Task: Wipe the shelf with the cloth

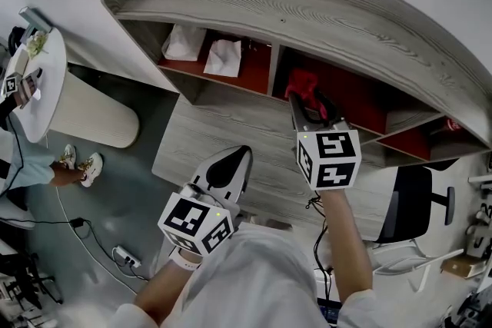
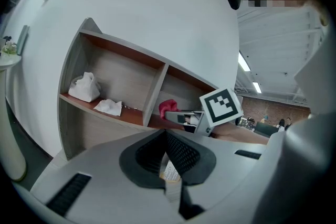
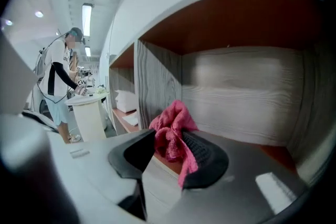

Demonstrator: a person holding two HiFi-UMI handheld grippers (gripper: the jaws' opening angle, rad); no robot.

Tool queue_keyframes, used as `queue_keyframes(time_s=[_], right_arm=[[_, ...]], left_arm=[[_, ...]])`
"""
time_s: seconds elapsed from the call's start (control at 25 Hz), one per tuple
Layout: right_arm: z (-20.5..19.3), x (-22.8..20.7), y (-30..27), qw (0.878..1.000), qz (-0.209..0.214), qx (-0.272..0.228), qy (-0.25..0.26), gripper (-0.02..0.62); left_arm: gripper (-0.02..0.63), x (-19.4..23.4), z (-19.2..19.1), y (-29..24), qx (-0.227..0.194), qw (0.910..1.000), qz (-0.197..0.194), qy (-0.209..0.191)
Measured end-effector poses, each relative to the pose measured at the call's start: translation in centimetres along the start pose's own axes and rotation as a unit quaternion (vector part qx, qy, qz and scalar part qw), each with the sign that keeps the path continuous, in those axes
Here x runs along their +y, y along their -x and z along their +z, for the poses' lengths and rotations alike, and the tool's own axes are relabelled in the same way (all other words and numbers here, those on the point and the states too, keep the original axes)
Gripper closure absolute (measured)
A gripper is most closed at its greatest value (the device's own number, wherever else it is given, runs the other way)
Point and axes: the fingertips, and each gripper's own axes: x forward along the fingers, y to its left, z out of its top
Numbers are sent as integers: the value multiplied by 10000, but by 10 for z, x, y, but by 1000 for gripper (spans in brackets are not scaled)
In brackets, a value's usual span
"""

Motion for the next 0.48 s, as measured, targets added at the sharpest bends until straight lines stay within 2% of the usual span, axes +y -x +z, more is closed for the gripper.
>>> queue_keyframes(time_s=[0.32,0.48], right_arm=[[28,-4,79,9944,-125,-1022,232,433],[30,-8,126,9903,-172,-1286,507,434]], left_arm=[[600,-10,10,2,-125,9998,-43,-144],[600,-19,17,4,-224,9993,-117,-261]])
